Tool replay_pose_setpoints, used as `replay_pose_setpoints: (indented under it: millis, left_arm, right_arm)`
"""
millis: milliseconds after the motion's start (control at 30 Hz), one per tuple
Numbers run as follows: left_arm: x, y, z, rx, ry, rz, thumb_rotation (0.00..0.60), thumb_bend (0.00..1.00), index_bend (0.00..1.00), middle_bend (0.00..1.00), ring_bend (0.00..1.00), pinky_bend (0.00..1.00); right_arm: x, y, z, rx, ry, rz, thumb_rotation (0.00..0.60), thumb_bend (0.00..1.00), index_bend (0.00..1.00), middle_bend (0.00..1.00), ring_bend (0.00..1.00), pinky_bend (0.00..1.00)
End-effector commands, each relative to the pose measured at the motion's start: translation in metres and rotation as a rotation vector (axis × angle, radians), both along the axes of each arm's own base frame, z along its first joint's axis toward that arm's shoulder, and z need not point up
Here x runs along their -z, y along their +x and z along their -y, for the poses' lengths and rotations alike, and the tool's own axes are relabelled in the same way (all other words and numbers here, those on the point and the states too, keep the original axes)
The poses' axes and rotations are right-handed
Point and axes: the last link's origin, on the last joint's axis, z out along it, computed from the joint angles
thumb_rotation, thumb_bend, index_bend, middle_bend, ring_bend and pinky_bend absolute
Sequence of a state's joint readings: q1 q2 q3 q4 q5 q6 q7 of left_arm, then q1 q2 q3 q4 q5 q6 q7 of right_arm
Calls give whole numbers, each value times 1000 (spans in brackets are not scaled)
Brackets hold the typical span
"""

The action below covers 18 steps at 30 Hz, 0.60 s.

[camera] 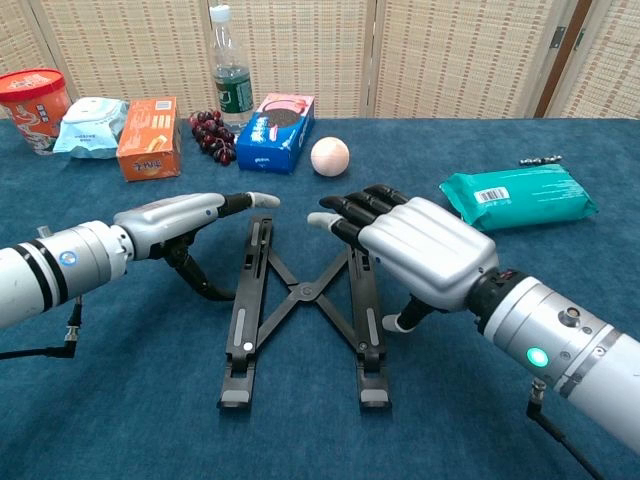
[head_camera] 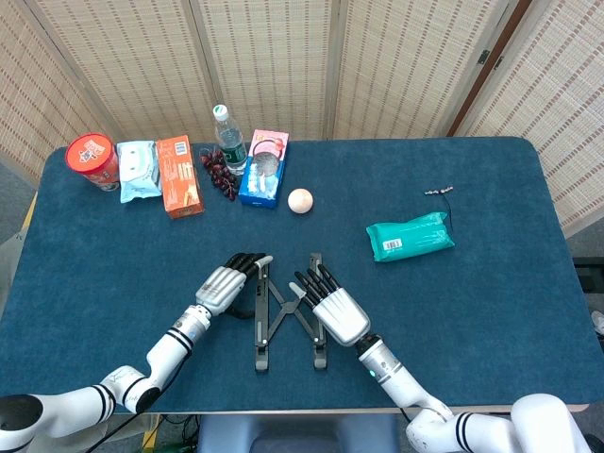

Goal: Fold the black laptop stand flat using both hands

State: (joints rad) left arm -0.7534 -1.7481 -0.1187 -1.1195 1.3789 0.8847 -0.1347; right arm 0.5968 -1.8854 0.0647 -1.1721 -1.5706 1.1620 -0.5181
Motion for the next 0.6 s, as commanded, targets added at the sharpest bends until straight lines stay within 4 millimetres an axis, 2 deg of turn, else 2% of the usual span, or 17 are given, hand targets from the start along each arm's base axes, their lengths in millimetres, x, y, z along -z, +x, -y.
replay_pose_setpoints:
  millis: [33,600]
  left_arm:
    - [0,1,0,1,0,1,600,147,0,55,39,0]
    - [3,3,2,5,-14,5,600,147,0,48,39,0]
  right_arm:
    - [2,3,0,-8,-1,3,600,0,0,0,0,0]
    - [14,24,3,-66,-21,29,600,0,0,0,0,0]
